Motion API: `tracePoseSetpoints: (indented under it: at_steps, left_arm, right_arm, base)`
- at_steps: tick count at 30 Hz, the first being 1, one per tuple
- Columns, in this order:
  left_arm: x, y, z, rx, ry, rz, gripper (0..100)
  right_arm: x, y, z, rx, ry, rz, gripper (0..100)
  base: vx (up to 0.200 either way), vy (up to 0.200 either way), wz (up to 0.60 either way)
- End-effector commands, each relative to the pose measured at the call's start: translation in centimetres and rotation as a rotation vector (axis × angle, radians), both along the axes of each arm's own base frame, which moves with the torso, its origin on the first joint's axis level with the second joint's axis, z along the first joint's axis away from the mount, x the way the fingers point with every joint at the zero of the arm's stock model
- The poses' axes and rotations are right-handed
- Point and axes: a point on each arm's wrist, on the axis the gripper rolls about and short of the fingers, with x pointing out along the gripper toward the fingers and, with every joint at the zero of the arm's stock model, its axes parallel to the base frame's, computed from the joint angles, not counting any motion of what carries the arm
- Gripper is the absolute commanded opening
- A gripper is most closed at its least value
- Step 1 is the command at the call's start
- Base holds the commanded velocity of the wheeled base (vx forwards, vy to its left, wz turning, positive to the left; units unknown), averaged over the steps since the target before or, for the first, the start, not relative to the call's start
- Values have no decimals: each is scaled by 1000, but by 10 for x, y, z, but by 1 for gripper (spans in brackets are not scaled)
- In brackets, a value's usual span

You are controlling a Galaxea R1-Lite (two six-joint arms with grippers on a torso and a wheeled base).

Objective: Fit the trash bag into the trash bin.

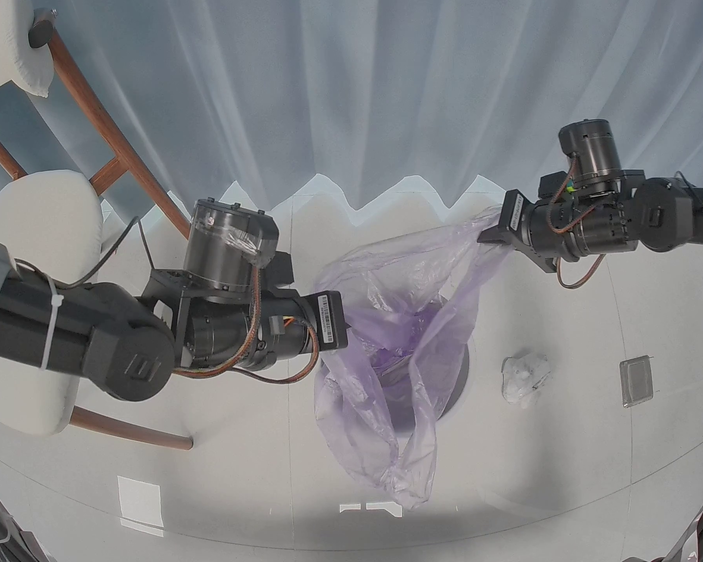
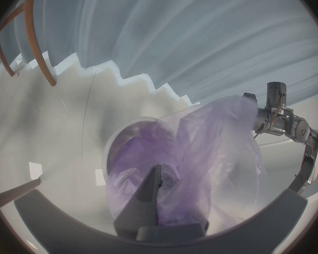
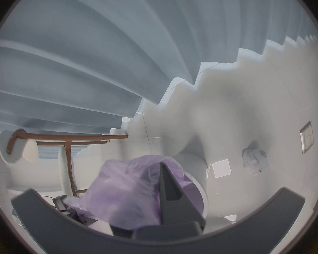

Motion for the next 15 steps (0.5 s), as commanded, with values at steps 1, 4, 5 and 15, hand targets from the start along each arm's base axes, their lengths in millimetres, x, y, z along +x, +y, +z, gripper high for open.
tracePoseSetpoints:
  at_steps: [1, 4, 5, 15]
  left_arm:
    - [36, -8, -24, -2, 62, 60, 0]
    - [55, -20, -26, -51, 68, 92, 0]
    - [60, -24, -27, -61, 72, 97, 0]
    - [83, -11, -23, -79, 46, 171, 0]
  right_arm:
    - [41, 18, -39, -55, 44, 47, 0]
    - [52, 21, -51, -108, 30, 83, 0]
    - [54, 22, -54, -116, 28, 86, 0]
    - [70, -3, -44, -59, -12, 75, 0]
  base:
    - [0, 0, 0]
    - [0, 0, 0]
    - [0, 0, 0]
    - [0, 0, 0]
